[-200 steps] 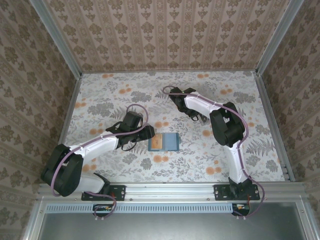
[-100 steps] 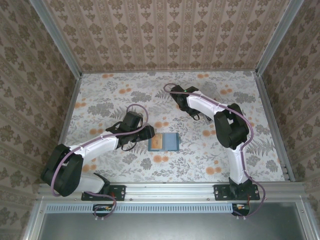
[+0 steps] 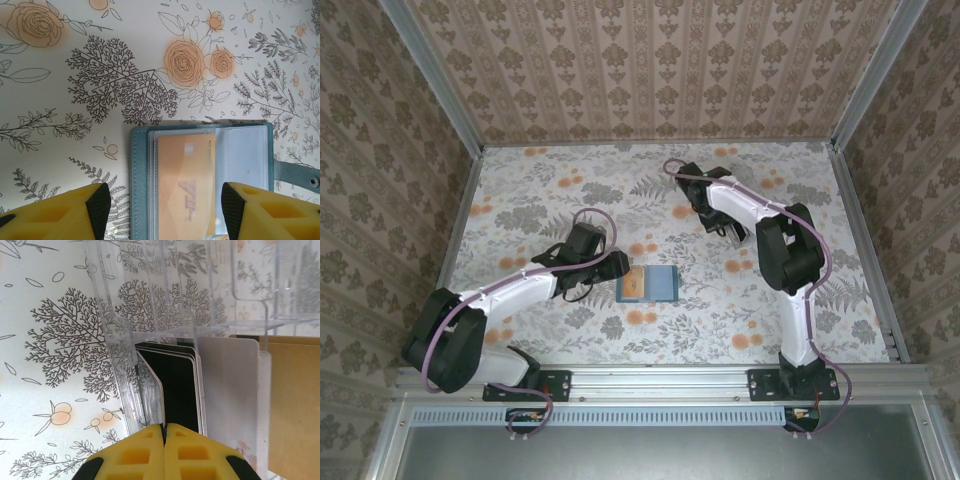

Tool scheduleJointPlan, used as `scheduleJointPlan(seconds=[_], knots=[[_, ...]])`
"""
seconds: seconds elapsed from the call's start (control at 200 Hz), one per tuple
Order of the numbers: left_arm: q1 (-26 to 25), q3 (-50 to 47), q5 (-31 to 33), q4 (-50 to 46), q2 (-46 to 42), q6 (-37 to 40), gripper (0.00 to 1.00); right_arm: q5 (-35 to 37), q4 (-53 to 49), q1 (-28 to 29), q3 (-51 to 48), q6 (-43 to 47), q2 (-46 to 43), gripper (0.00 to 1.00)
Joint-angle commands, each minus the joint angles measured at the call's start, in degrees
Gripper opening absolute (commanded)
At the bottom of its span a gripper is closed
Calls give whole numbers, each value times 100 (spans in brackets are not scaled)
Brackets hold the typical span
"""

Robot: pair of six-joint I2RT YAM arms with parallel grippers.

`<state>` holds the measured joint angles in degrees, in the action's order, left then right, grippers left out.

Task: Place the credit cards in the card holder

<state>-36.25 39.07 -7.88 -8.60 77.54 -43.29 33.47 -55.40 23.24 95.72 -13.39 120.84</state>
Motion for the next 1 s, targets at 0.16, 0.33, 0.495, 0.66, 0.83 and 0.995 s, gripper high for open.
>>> scheduleJointPlan(seconds=[0.16,0.33,0.495,0.66,0.83,0.995], knots=[[39,69,-93,-10,128,27,63,-1646,52,-145,-54,-46,2,1],[39,101,-121,-10,171,32,63,-2531,138,-146,-25,-311,-60,0],[39,101,-117,-19,183,41,63,-3118,205,-145,17,-606,-52,0],[39,48,-118,33,182,8,62,-3419,266,87,45,-883,-60,0],[39,39,-121,27,180,28,62,-3266,245,344,87,-1193,-52,0],[39,31,-127,43,172,47,62,-2284,-8,408,140,-1360,-94,0]])
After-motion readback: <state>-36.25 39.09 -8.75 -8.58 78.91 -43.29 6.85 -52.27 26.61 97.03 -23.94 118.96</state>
